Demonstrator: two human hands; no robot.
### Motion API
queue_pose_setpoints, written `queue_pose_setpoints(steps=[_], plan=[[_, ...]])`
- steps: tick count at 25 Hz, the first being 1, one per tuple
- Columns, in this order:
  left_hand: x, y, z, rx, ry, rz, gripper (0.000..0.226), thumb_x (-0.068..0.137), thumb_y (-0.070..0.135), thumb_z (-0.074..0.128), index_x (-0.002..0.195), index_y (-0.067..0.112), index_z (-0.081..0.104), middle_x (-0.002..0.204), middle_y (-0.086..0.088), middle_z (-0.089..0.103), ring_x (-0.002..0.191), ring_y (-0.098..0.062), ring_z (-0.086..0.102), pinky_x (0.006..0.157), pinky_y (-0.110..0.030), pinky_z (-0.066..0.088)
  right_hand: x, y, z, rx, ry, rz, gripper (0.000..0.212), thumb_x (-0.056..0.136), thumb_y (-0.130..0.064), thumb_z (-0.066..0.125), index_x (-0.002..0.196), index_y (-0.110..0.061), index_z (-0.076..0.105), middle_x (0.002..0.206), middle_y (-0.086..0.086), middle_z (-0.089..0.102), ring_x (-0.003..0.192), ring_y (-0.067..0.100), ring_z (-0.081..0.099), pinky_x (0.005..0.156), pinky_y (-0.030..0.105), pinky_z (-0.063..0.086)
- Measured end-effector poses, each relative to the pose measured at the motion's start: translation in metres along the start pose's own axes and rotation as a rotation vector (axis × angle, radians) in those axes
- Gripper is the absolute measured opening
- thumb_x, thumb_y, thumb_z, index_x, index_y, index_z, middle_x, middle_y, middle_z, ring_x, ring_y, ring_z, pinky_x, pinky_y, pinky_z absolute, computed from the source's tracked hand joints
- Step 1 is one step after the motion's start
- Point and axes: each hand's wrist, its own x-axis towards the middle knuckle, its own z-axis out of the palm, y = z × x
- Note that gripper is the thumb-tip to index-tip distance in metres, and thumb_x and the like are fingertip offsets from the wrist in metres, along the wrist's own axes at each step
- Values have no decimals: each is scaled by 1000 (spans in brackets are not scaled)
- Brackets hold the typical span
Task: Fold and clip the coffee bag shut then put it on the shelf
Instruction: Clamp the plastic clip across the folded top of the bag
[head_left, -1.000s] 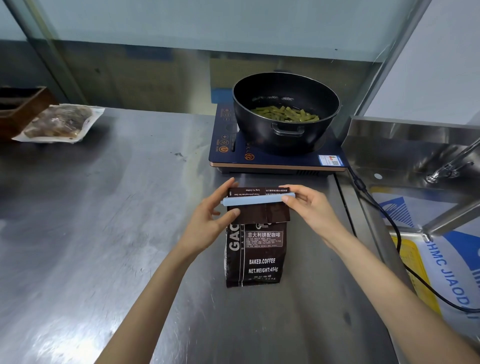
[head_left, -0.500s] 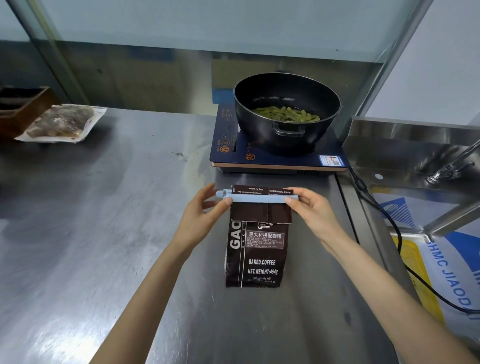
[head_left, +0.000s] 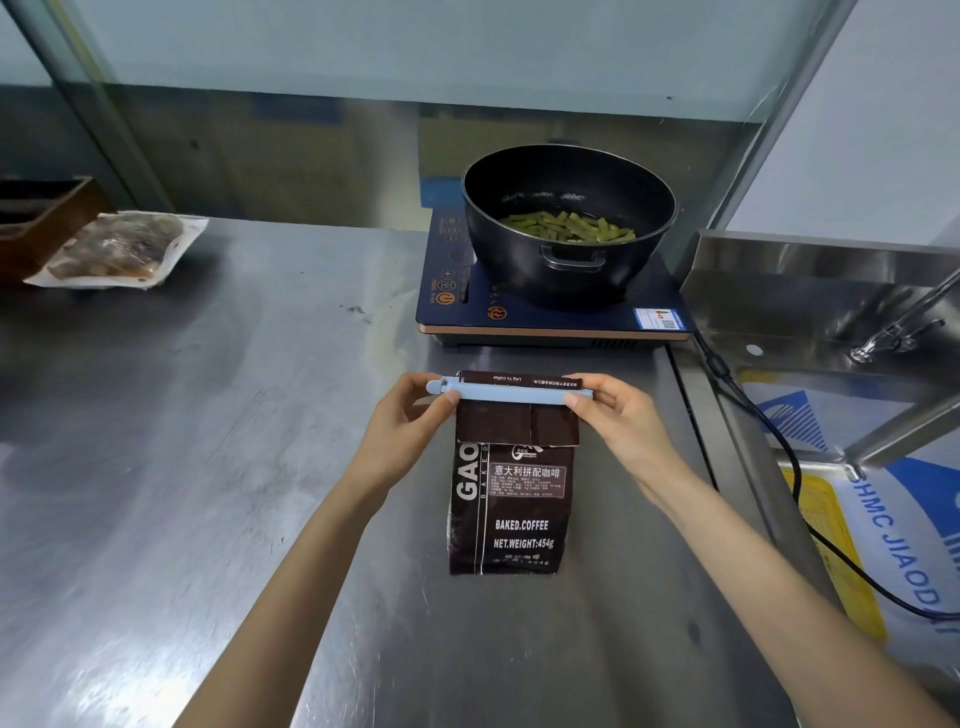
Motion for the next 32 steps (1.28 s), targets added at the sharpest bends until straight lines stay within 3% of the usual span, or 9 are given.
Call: queue_pose_setpoints(steps=[3,7,10,12,17,20,24,29,32], plan=[[0,-2,1,-2,-5,13,6,87,23,53,85,28,51,88,12,61,74,9,60,60,-2,44,0,-6,0,-94,-17,-4,17,84,-12,57,97,-23,58,93,-14,61,87,-2,57,69,1,45],[1,-3,0,2,-8,37,7,87,20,52,84,26,50,86,11,61,70,13,59,58,-2,43,8,-27,5,-488,-41,-165,35,84,-23,57,118,-21,51,107,-10,57,100,1,51,77,3,38],[1,-3,-1,1,-15,54,9,87,18,53,84,26,50,86,10,61,68,14,59,58,-1,43,18,-49,24,-730,-216,-300,45,84,-34,54,126,-23,44,120,-5,56,112,8,48,94,22,36],[0,-4,-1,-5,-19,68,10,87,17,53,84,26,51,84,10,61,68,13,59,57,-2,42,24,-57,42,-862,-336,-286,47,85,-38,51,128,-22,43,124,-1,55,115,16,47,94,35,37],[0,-5,-2,0,-29,82,10,87,17,53,84,26,50,84,9,60,69,10,59,59,-4,42,24,-58,57,-860,-387,-234,32,86,-35,51,113,-18,57,108,8,62,100,25,54,84,46,47],[1,-6,-1,31,-17,79,9,87,19,53,84,26,49,83,8,58,75,2,57,68,-13,43,22,-55,59,-869,-350,-245,32,87,-34,50,113,-18,55,111,7,60,101,25,52,78,41,44],[0,-6,2,73,21,116,8,87,17,52,84,23,48,83,12,55,69,13,52,61,-1,39,19,-50,63,-921,-279,-288,30,89,-34,47,115,-20,53,114,3,58,102,25,52,71,33,33],[1,-6,4,102,73,115,6,87,16,53,86,18,48,84,12,55,76,0,51,58,-2,38,16,-46,66,-944,-242,-333,29,90,-31,45,115,-18,51,110,4,58,97,26,55,68,33,32],[0,-6,5,86,66,113,5,87,16,53,87,17,48,85,11,55,77,-1,52,59,-1,38,15,-45,65,-918,-234,-335,29,89,-31,46,115,-17,52,108,4,59,96,24,55,69,32,33]])
